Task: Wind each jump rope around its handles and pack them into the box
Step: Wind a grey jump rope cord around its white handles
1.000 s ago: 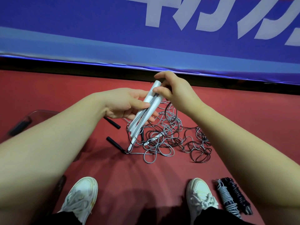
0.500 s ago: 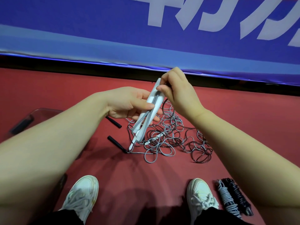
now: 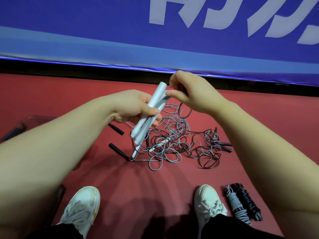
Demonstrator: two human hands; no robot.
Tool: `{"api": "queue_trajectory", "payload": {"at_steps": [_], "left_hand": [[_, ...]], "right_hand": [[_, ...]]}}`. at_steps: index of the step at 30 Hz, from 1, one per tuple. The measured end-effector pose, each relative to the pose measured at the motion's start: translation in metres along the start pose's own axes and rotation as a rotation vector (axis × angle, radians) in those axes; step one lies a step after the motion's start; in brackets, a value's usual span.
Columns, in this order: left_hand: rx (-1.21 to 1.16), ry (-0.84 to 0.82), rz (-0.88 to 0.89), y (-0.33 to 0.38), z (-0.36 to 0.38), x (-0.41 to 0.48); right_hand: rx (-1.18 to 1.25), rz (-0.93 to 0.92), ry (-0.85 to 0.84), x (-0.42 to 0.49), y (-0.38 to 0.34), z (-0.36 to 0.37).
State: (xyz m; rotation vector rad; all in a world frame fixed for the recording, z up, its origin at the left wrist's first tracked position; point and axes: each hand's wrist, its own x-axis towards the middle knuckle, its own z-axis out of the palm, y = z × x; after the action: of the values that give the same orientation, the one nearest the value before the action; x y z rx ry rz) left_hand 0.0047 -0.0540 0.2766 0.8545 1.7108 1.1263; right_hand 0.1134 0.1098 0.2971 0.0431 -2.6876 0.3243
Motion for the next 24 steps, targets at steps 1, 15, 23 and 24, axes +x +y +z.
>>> {"api": "queue_trajectory", "payload": {"at_steps": [1, 15, 23, 24], "left_hand": [[0.010, 0.017, -0.010, 0.000, -0.001, 0.000], [0.052, -0.109, 0.020, -0.002, -0.002, -0.004], [0.037, -0.164, 0.030, -0.003, -0.007, -0.008], [0.036, -0.172, 0.033, -0.003, -0.007, -0.009]], "right_hand": [[-0.049, 0.040, -0.097, -0.001, 0.002, -0.004], [0.468, 0.243, -0.357, -0.008, -0.002, 0.001], [0.560, 0.197, -0.243, -0.009, -0.007, 0.005], [0.570, 0.200, -0.227, -0.009, -0.007, 0.005]]}}
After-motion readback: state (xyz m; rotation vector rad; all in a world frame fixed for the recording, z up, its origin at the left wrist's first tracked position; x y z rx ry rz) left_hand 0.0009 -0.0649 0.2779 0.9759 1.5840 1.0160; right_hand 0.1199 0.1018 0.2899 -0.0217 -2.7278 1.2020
